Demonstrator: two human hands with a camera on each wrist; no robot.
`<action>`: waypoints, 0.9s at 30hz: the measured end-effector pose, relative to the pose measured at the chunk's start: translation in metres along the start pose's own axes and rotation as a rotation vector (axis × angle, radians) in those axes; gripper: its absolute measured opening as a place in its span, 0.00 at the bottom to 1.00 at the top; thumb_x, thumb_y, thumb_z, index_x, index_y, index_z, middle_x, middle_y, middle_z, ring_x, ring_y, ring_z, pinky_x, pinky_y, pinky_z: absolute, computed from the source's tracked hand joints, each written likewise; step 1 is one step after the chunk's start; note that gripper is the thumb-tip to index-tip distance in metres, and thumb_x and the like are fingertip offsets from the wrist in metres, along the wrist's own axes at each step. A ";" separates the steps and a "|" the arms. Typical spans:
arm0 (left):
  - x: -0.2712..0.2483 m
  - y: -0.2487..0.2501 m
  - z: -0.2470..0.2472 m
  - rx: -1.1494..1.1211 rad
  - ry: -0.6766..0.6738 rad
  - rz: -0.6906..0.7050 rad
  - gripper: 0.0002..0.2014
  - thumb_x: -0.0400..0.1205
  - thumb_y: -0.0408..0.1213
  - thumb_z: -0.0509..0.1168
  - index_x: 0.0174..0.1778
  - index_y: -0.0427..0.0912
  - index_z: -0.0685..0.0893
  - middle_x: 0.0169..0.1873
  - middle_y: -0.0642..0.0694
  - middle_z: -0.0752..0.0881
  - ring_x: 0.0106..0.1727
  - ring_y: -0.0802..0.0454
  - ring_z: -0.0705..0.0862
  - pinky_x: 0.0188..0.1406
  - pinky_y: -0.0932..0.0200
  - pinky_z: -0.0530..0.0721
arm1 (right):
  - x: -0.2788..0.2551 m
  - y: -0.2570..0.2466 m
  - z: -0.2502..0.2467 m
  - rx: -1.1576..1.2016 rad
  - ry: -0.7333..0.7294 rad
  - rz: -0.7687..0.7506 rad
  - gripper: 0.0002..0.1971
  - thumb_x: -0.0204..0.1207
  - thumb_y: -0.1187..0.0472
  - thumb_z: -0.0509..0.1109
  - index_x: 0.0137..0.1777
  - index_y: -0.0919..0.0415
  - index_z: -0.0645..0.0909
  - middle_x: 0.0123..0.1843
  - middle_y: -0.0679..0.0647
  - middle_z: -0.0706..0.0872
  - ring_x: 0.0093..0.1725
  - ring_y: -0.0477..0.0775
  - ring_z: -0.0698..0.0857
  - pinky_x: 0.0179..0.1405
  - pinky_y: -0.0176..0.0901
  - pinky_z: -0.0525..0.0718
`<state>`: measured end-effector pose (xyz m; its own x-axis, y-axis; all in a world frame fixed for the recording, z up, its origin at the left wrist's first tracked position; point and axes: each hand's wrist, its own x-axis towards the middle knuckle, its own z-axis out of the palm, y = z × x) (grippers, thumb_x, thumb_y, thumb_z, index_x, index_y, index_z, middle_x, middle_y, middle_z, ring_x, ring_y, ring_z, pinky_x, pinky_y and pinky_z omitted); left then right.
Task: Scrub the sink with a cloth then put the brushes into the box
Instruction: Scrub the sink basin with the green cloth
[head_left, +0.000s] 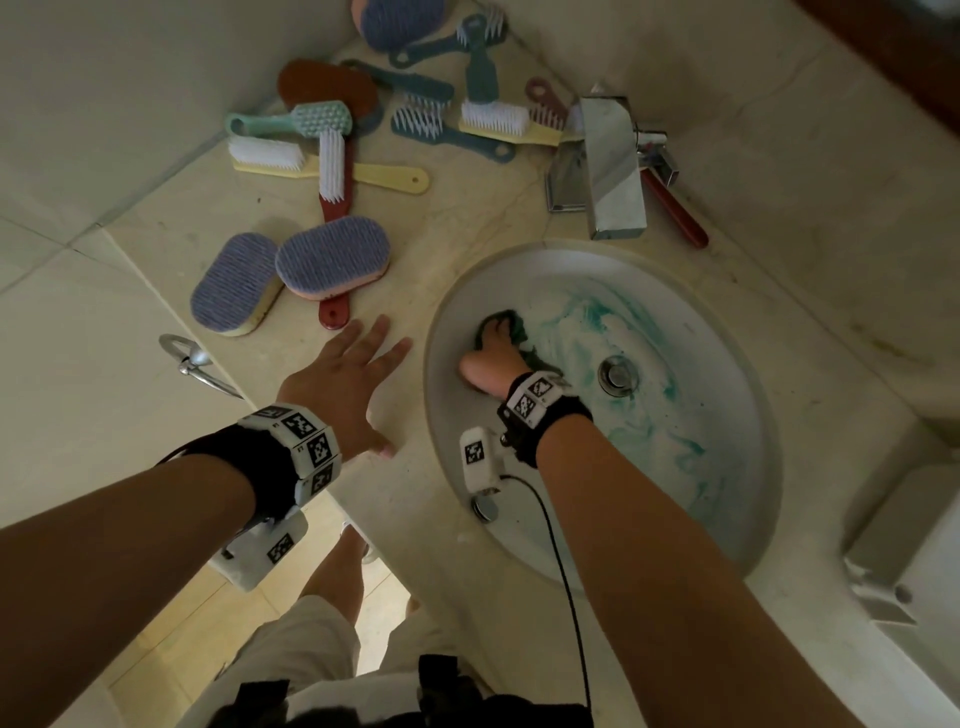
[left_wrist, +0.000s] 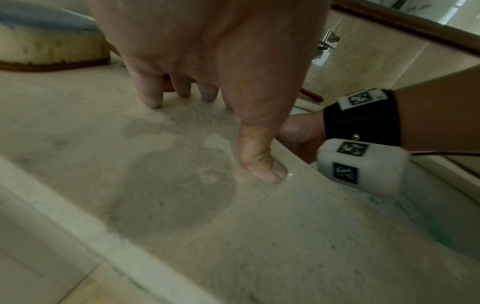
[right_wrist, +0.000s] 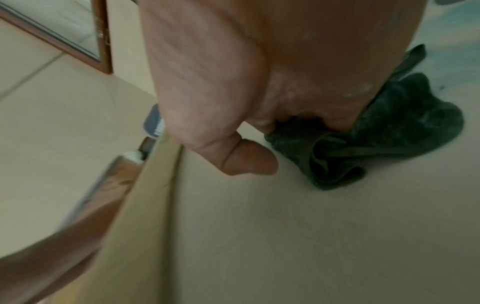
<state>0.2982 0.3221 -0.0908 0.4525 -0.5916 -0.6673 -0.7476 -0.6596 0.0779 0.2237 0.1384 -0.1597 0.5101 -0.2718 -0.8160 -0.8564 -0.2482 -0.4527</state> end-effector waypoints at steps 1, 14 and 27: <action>0.000 0.000 0.000 0.000 0.000 0.002 0.63 0.65 0.62 0.76 0.80 0.65 0.32 0.80 0.60 0.28 0.84 0.53 0.35 0.79 0.44 0.64 | -0.004 0.001 0.009 0.002 -0.038 -0.017 0.46 0.76 0.63 0.62 0.84 0.66 0.33 0.87 0.59 0.36 0.86 0.62 0.46 0.85 0.52 0.49; 0.000 -0.002 -0.001 0.001 -0.007 0.008 0.63 0.65 0.63 0.76 0.81 0.65 0.32 0.80 0.60 0.28 0.84 0.52 0.35 0.79 0.43 0.65 | 0.008 -0.005 -0.013 0.017 0.059 0.025 0.48 0.75 0.66 0.64 0.83 0.69 0.32 0.86 0.62 0.34 0.86 0.64 0.46 0.85 0.54 0.49; 0.001 -0.005 0.000 0.018 -0.003 0.021 0.63 0.65 0.66 0.74 0.80 0.65 0.30 0.80 0.60 0.27 0.84 0.52 0.34 0.78 0.45 0.65 | 0.025 -0.001 -0.019 0.277 0.198 -0.062 0.47 0.78 0.69 0.63 0.83 0.66 0.29 0.85 0.60 0.29 0.85 0.60 0.44 0.83 0.45 0.45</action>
<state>0.3023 0.3243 -0.0915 0.4352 -0.6041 -0.6676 -0.7656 -0.6385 0.0788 0.2389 0.1139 -0.1729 0.5444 -0.4459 -0.7104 -0.7983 -0.0154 -0.6021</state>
